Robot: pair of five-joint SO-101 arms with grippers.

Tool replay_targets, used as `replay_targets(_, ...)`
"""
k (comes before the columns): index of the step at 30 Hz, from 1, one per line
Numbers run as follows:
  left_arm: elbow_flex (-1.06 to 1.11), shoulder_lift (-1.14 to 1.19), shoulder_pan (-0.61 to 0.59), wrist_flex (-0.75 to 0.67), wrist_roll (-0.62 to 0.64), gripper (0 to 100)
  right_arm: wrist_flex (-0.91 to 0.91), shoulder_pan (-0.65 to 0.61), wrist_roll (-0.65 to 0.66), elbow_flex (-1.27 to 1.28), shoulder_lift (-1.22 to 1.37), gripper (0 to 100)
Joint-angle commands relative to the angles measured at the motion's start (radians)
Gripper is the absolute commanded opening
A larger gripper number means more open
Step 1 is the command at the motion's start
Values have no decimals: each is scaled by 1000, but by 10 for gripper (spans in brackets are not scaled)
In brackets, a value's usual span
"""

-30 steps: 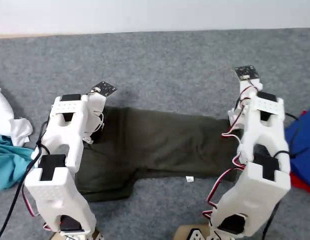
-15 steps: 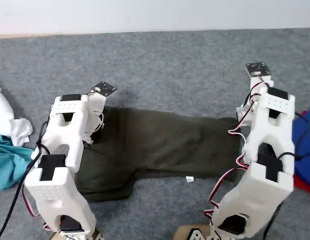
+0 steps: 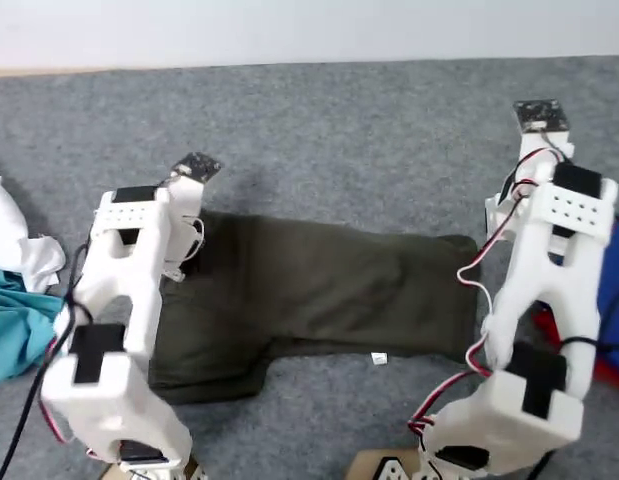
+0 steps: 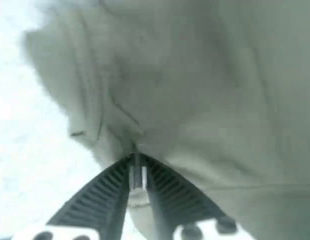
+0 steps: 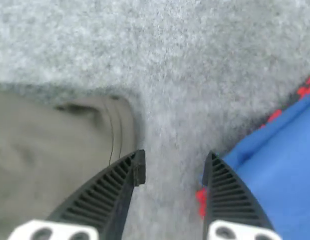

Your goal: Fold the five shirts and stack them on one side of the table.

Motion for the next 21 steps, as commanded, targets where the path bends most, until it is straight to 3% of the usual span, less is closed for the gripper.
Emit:
replay_targets(1,47,-212,35,-6,11,2,68,8,-8,-41,-116,205)
replay_targets(6,182,-422,55,9,2,2,174,15,-8,-40,-179,205)
replay_targets(10,291,-540,107,170,-216,2,269,33,-9,-40,-203,205)
replay_targets(15,352,-623,132,358,-362,2,346,125,-9,-40,-205,205)
replay_targets(21,371,-644,153,462,-555,2,354,223,41,-20,-211,204)
